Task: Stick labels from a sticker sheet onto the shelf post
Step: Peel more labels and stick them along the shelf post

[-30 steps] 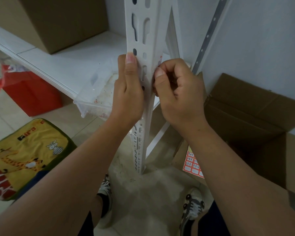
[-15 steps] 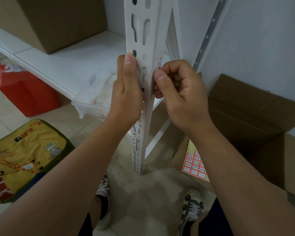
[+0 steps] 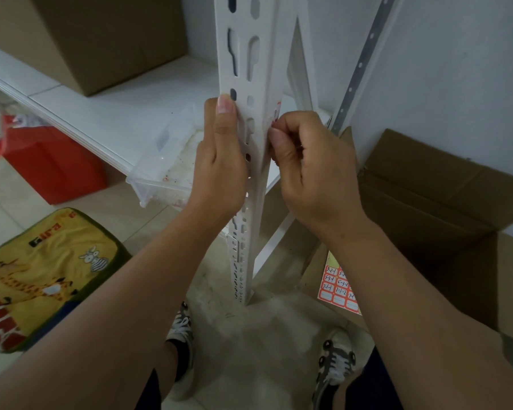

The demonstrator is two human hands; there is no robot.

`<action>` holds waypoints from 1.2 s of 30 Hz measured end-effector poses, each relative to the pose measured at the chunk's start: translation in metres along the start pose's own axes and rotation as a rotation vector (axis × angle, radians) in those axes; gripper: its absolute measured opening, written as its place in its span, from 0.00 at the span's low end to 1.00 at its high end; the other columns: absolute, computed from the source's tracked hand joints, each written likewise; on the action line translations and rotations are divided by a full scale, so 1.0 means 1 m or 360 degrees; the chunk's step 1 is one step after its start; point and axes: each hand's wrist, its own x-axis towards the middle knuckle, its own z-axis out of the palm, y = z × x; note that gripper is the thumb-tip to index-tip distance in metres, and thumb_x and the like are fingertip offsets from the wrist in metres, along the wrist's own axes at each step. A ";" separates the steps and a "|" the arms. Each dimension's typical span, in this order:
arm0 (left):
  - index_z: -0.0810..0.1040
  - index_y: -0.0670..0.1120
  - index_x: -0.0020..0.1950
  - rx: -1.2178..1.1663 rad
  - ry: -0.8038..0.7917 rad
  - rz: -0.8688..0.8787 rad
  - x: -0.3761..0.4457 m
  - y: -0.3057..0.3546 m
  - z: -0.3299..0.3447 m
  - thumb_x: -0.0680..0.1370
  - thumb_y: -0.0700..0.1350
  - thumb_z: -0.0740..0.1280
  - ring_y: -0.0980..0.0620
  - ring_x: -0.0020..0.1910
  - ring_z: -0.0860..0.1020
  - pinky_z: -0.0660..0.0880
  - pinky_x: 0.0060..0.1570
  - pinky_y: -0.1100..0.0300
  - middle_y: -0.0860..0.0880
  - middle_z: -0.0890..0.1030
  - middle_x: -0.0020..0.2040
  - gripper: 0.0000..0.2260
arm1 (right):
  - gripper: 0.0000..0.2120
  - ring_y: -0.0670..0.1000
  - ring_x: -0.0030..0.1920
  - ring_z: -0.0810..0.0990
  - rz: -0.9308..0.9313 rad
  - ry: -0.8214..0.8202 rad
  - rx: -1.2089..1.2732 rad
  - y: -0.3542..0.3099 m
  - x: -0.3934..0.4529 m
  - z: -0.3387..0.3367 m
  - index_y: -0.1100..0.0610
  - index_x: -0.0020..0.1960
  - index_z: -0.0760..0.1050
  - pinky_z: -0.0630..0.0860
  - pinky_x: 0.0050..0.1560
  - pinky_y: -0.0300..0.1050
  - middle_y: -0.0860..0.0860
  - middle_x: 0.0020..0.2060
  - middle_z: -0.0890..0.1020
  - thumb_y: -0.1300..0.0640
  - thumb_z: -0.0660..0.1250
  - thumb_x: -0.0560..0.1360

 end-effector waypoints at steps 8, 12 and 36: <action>0.70 0.43 0.67 0.0018 -0.0007 -0.0023 0.001 -0.001 0.000 0.73 0.69 0.47 0.41 0.57 0.79 0.77 0.58 0.46 0.38 0.79 0.57 0.37 | 0.10 0.49 0.34 0.77 -0.0191 0.0167 -0.0193 0.000 -0.002 0.007 0.65 0.49 0.76 0.74 0.37 0.39 0.55 0.38 0.81 0.58 0.60 0.80; 0.70 0.43 0.67 0.0037 0.0003 -0.0029 0.001 -0.001 0.000 0.74 0.68 0.47 0.41 0.56 0.80 0.77 0.57 0.48 0.38 0.79 0.57 0.36 | 0.11 0.49 0.33 0.78 -0.0159 0.0154 -0.0232 -0.001 0.000 0.005 0.64 0.49 0.76 0.74 0.34 0.39 0.53 0.37 0.81 0.57 0.59 0.80; 0.70 0.42 0.67 -0.0018 0.0024 0.0055 0.001 -0.001 0.002 0.74 0.67 0.47 0.50 0.52 0.80 0.76 0.55 0.58 0.38 0.79 0.58 0.35 | 0.09 0.53 0.37 0.81 0.0101 -0.0088 0.0057 -0.001 0.008 -0.006 0.61 0.50 0.75 0.79 0.36 0.56 0.53 0.38 0.81 0.56 0.61 0.80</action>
